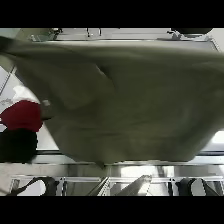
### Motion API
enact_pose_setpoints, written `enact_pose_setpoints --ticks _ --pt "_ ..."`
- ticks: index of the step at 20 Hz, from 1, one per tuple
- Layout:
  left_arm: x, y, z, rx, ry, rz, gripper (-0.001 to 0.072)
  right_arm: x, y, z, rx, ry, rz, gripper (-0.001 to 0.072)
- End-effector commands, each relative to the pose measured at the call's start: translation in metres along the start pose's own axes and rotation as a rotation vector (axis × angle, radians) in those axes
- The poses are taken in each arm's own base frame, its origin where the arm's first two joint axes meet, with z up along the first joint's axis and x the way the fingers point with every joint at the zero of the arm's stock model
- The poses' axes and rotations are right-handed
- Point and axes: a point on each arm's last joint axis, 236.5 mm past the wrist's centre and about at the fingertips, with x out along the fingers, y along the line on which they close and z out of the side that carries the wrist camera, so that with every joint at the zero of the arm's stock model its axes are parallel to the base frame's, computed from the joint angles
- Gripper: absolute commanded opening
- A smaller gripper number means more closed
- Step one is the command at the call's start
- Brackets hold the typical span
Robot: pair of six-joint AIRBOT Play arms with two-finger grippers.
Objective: Fold the shirts.
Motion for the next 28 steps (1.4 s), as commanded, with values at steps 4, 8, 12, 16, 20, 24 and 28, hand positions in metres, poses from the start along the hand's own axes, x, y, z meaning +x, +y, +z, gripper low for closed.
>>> enact_pose_setpoints --ticks 4,8,12,16,20,24,28 --pt "0.102 0.211 -0.047 -0.303 0.174 -0.027 0.0015 0.109 -0.166 -0.125 0.339 0.192 -0.078 0.0012" --pt "0.129 0.275 -0.044 -0.3 0.161 -0.007 0.0015 0.167 -0.205 -0.144 0.47 0.144 0.034 0.0012" --pt "0.136 0.311 -0.027 -0.258 0.102 0.042 0.0015 0.212 -0.227 -0.142 0.46 0.173 0.076 0.0012" --pt "0.133 0.341 -0.033 -0.248 0.1 0.157 0.0015 0.241 -0.23 -0.121 0.454 0.224 0.105 0.0012" --pt "0.126 0.368 -0.06 -0.204 0.207 0.291 0.0014 0.232 -0.245 -0.134 0.347 0.374 0.025 0.0012" --pt "0.124 0.384 -0.061 -0.171 0.209 0.361 0.0015 0.228 -0.263 -0.143 0.329 0.397 -0.023 0.0013" --pt "0.125 0.381 -0.063 -0.167 0.221 0.351 0.0016 0.227 -0.265 -0.147 0.323 0.412 -0.026 0.0014"
